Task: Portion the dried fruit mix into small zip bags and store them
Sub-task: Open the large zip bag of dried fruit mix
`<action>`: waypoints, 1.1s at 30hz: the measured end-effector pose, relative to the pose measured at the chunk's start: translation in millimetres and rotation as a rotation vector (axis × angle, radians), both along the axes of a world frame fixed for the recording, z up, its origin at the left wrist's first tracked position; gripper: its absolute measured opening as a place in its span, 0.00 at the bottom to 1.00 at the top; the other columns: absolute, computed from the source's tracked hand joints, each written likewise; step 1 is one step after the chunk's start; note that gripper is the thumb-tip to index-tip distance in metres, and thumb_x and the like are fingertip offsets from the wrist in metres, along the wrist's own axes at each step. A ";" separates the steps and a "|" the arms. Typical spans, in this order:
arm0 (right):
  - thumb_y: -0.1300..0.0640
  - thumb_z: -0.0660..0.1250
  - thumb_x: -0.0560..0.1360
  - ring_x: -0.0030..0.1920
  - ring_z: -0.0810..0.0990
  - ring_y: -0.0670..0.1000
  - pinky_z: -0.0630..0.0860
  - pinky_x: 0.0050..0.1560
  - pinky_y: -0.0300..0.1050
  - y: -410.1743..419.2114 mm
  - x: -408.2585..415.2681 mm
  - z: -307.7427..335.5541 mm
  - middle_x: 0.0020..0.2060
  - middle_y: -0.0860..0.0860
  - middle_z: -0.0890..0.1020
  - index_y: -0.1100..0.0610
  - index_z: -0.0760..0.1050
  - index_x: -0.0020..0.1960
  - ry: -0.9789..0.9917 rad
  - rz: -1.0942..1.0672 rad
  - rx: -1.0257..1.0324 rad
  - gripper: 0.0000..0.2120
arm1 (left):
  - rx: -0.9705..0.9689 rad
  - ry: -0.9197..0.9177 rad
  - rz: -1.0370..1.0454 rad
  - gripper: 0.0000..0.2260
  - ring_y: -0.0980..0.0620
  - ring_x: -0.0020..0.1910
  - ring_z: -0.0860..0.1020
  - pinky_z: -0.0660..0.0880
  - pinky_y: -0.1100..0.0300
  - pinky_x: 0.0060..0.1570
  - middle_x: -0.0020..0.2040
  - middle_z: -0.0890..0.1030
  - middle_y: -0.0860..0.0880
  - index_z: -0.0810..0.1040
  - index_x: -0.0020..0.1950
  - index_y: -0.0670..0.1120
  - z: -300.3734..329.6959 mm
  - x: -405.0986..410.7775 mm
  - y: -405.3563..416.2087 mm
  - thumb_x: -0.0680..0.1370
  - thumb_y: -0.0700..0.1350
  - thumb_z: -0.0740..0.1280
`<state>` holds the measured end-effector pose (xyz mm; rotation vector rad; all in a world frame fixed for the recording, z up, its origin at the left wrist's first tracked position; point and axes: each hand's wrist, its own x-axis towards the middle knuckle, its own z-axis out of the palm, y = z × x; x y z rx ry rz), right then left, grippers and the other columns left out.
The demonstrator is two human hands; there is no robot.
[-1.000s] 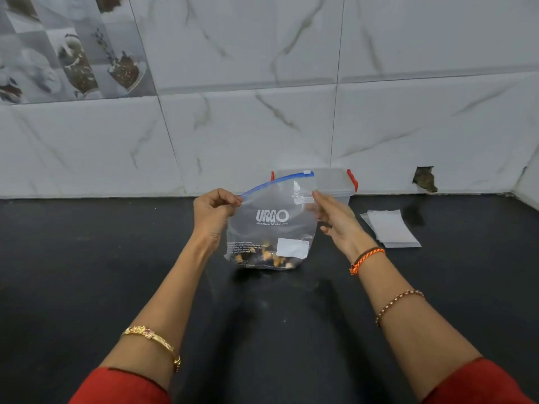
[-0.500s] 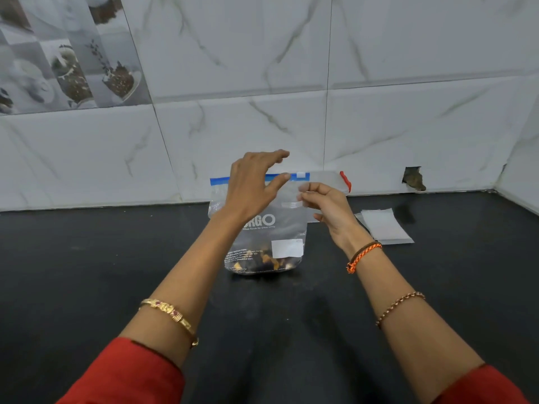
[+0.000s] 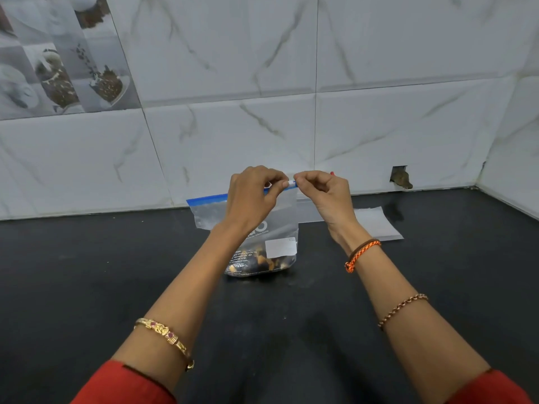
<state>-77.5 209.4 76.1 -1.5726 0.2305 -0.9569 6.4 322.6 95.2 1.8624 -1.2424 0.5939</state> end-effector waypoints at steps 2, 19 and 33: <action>0.65 0.65 0.75 0.35 0.78 0.34 0.72 0.42 0.25 -0.9 -0.2 -1.1 0.38 0.46 0.79 0.63 0.78 0.47 0.024 -0.018 -0.050 0.03 | -0.004 0.020 -0.012 0.13 0.48 0.42 0.79 0.74 0.44 0.48 0.41 0.83 0.47 0.83 0.46 0.44 -1.9 -3.2 0.1 0.73 0.52 0.66; 0.65 0.59 0.77 0.46 0.73 0.49 0.72 0.51 0.41 -32.2 14.0 -0.1 0.38 0.48 0.77 0.61 0.78 0.48 0.143 -0.366 0.174 0.09 | -0.020 0.136 0.318 0.14 0.47 0.39 0.76 0.68 0.59 0.41 0.37 0.79 0.47 0.82 0.41 0.42 0.4 44.5 103.7 0.72 0.51 0.63; 0.47 0.61 0.78 0.52 0.77 0.52 0.80 0.43 0.43 6.6 29.4 36.5 0.50 0.51 0.73 0.60 0.70 0.62 0.288 -0.068 0.298 0.20 | -0.249 0.473 0.119 0.03 0.60 0.29 0.75 0.80 0.63 0.36 0.35 0.77 0.49 0.80 0.45 0.41 4.2 26.5 83.5 0.76 0.39 0.67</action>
